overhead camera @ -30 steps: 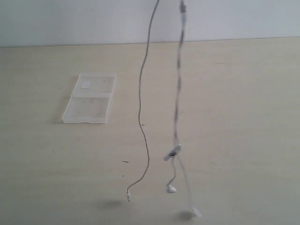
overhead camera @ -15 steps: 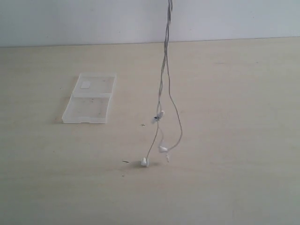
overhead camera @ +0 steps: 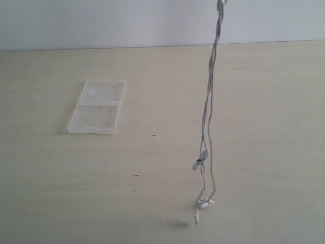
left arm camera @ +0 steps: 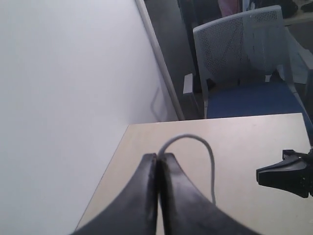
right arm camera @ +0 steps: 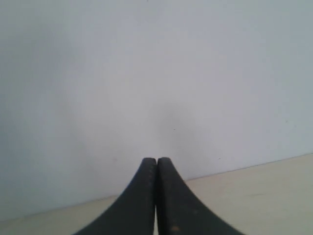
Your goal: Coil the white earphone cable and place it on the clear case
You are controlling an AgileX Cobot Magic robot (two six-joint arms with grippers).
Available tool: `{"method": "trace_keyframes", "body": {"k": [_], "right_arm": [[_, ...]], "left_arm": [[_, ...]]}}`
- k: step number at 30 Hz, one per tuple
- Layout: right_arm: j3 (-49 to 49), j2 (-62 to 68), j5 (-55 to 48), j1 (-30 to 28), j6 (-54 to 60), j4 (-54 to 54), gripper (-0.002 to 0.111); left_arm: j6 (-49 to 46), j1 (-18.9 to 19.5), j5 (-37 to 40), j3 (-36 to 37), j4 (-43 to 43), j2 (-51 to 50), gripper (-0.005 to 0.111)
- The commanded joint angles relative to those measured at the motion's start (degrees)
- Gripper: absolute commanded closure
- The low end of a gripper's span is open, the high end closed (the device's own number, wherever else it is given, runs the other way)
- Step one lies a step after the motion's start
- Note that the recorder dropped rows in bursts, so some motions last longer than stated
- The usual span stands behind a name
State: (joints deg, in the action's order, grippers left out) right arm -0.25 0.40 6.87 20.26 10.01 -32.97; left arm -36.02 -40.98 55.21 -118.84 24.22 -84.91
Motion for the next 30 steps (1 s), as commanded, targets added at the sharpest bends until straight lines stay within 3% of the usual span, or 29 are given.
{"method": "trace_keyframes", "body": {"k": [1, 4, 10, 16, 19, 24, 30], "right_arm": [[0.25, -0.40, 1.67, -0.30, -1.77, -0.18, 0.108], [0.25, -0.40, 1.66, -0.30, -1.14, 2.25, 0.106], [0.25, 0.41, -2.54, -0.30, -1.14, 7.44, 0.084], [0.25, 4.61, -0.28, -0.30, -1.88, 11.58, 0.074], [0.25, 6.80, 2.88, 0.65, -10.01, 20.40, 0.067], [0.25, 14.33, 16.36, 3.46, -33.50, 46.63, 0.063], [-8.63, 28.57, 17.01, 3.46, -35.31, 52.80, 0.058]], "left_arm": [[-0.42, -0.25, -1.12, 0.31, 0.67, 0.26, 0.107], [-1.72, -0.25, -1.73, 0.66, 1.14, 0.26, 0.107], [-7.05, -0.25, -7.90, 5.63, 8.49, 0.26, 0.107], [-7.43, -0.25, -12.96, 8.25, 9.37, 0.26, 0.107], [-7.43, -0.25, -14.69, 8.25, 10.04, 0.26, 0.107], [-7.43, -0.25, -15.09, 8.25, 10.27, 0.26, 0.107], [-8.50, -0.25, -15.09, 8.25, 10.99, 0.26, 0.107]]}}
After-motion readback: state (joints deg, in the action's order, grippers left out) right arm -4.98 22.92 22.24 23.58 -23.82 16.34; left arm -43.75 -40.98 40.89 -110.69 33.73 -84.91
